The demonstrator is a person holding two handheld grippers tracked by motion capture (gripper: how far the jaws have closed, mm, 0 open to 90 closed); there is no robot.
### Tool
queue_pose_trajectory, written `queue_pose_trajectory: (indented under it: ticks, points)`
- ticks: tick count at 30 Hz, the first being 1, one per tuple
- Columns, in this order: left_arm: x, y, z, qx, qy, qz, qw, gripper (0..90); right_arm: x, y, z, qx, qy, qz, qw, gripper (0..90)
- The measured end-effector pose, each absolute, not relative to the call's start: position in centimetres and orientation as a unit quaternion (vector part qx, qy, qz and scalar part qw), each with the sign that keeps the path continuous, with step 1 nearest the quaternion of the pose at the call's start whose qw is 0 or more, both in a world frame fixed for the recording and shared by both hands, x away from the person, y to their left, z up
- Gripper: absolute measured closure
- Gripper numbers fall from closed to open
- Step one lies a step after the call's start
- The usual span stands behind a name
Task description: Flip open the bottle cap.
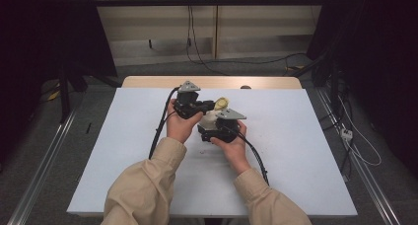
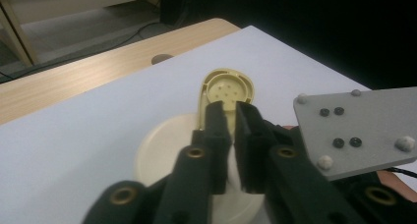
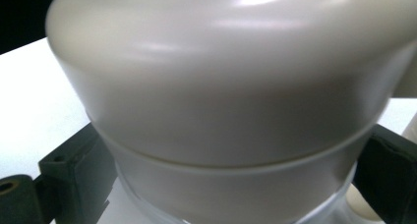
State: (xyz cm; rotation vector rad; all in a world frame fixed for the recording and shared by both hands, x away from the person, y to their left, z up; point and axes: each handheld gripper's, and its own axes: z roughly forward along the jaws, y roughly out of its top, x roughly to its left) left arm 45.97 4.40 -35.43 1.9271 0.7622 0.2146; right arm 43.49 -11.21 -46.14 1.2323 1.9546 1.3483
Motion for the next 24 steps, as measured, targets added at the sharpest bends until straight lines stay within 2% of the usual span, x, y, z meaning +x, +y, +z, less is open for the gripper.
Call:
queue_pose_trajectory:
  ticks: [5, 8, 13, 17, 24]
  points:
    - [45.5, 4.5, -35.3, 0.797, 0.316, 0.095, 0.506, 65.4, 43.4, -11.2, -46.1, 0.451, 0.714, 0.485, 0.226, 2.8]
    - [45.3, 4.7, -35.1, 0.795, 0.319, 0.108, 0.504, 49.8, 43.3, -11.4, -46.1, 0.450, 0.723, 0.477, 0.218, 2.7]
    - [44.9, 5.5, -35.4, 0.788, 0.332, 0.111, 0.507, 30.0, 42.9, -11.4, -46.1, 0.442, 0.739, 0.457, 0.221, 2.1]
    - [44.6, 6.4, -35.3, 0.782, 0.337, 0.114, 0.511, 19.6, 42.8, -11.6, -46.1, 0.440, 0.743, 0.456, 0.216, 1.8]
    - [43.9, 7.9, -35.8, 0.780, 0.340, 0.103, 0.515, 13.0, 42.0, -12.1, -46.1, 0.438, 0.743, 0.460, 0.210, 3.3]
